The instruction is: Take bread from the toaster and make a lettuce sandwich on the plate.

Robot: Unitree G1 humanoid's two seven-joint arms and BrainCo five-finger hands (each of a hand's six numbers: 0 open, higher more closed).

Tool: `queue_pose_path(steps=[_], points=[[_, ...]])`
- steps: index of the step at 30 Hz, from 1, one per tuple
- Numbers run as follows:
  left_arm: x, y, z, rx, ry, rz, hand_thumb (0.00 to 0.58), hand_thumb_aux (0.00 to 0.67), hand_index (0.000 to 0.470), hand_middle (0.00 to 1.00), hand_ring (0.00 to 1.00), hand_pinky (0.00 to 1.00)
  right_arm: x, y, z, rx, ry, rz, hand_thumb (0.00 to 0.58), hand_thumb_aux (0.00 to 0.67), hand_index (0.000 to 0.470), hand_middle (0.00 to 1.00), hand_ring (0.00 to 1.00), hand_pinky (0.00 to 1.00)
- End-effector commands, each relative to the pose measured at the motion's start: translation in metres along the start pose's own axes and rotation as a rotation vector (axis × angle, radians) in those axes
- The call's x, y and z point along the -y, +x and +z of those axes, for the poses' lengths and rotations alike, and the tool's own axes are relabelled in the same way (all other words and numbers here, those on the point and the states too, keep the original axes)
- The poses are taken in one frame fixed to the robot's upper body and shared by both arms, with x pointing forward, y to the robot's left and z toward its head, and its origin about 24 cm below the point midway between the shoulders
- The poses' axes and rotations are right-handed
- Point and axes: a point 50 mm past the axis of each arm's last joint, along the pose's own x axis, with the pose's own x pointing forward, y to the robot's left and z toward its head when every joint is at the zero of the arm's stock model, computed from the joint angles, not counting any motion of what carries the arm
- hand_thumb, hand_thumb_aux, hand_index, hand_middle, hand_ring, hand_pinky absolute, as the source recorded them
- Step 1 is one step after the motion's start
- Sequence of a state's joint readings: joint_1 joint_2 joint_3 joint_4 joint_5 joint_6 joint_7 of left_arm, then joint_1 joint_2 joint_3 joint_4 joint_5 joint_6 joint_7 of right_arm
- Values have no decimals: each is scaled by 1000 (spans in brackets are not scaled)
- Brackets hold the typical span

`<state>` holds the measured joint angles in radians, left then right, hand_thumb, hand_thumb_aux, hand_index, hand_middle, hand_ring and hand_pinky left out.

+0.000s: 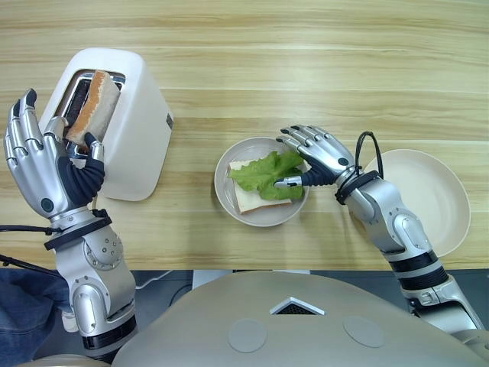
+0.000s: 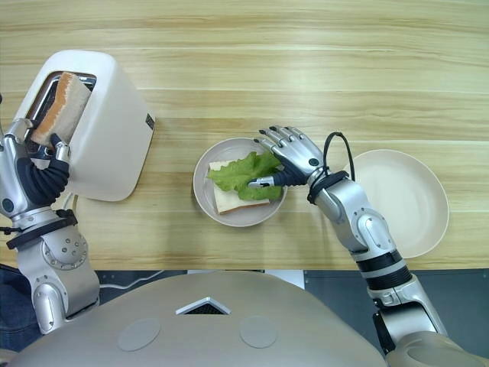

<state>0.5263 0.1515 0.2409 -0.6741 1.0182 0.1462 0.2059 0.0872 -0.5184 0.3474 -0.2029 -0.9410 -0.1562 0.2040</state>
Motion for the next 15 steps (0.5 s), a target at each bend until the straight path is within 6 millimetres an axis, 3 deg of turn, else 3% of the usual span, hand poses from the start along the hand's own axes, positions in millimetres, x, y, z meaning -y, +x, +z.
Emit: queue_pose_path(steps=[1, 10, 15], points=[[-16, 10, 5, 38, -86, 86, 580, 670, 470, 1000, 1000, 1000, 7, -3, -5, -22, 20, -35, 0, 0, 0, 0, 0, 0], [-23, 18, 10, 95, -218, 155, 580, 670, 470, 1000, 1000, 1000, 5, -4, -8, -35, 38, -39, 0, 0, 0, 0, 0, 0], [-46, 33, 18, 150, -323, 317, 580, 670, 470, 1000, 1000, 1000, 7, -8, -6, -19, 49, -53, 0, 0, 0, 0, 0, 0]])
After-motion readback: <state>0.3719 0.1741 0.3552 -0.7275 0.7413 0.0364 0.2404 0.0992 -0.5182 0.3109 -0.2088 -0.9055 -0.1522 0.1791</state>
